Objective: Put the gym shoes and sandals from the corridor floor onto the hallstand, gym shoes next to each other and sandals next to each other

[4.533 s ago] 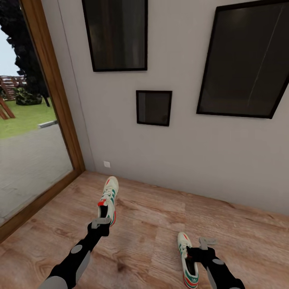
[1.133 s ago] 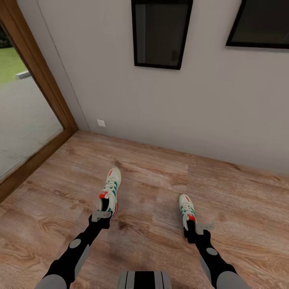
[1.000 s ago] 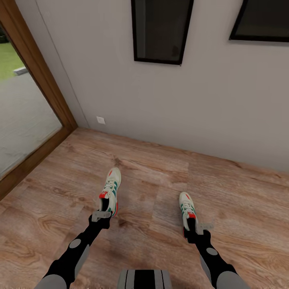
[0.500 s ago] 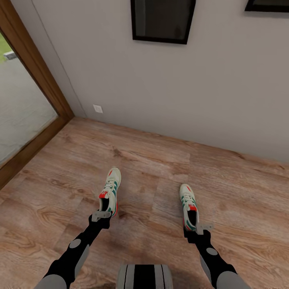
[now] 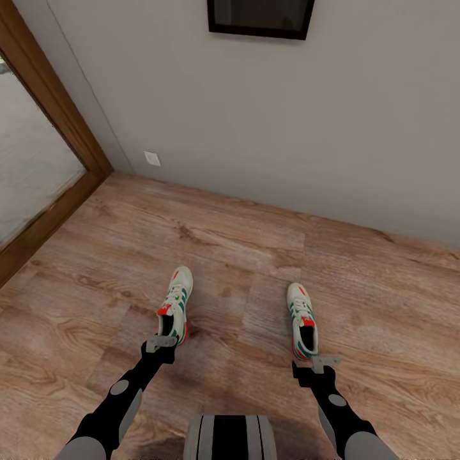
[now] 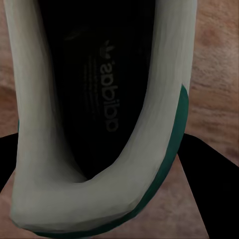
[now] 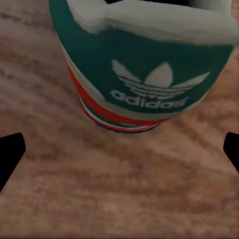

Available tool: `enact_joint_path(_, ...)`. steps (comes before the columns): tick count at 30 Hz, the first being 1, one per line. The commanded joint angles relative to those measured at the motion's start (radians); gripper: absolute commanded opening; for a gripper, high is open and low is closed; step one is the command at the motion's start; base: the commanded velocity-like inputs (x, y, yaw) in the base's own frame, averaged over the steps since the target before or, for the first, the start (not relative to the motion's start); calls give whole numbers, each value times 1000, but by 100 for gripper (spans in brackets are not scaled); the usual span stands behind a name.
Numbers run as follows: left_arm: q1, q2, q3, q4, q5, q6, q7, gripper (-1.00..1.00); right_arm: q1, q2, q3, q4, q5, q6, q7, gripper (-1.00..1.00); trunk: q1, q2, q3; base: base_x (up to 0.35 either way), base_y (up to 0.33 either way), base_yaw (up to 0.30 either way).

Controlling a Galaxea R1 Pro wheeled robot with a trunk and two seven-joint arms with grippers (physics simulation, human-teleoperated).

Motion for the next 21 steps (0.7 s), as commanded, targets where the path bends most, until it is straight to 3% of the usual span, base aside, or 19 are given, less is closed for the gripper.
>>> enact_joint_path(1,-1,-1,8,0,-4,-2,-10,-100,0,1,-8,-1,6,-3,6,100,0,0,-2,0,0,0)
enact_joint_path(21,-1,-1,7,0,-5,-2,-13,-100,0,1,-9,-1,6,-3,6,100,0,0,-6,31,0,0)
